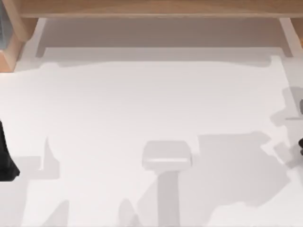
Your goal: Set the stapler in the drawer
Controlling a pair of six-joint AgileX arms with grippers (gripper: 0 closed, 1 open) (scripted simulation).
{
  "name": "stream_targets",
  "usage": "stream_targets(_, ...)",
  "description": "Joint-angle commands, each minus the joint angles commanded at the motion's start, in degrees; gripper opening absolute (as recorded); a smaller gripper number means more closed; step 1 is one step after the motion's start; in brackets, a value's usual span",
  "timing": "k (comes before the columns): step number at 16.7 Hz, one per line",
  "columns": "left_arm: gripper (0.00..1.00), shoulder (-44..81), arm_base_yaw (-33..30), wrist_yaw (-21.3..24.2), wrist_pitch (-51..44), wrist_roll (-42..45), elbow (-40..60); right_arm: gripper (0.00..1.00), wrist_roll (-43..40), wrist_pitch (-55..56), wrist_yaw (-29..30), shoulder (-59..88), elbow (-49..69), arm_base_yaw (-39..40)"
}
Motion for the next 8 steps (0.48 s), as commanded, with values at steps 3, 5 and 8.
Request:
stream_targets(3, 1.0, 0.0, 0.0, 0.0, 0.0, 0.0, 0.0, 1.0, 0.01, 5.29, 0.01, 2.48, -2.77, -0.03)
stream_targets(5, 1.0, 0.0, 0.0, 0.0, 0.0, 0.0, 0.0, 1.0, 0.02, 7.67, 0.01, 3.6, -4.03, -0.04)
stream_targets(8, 1.0, 0.0, 0.0, 0.0, 0.0, 0.0, 0.0, 1.0, 0.02, 7.98, 0.01, 3.78, -4.22, -0.04)
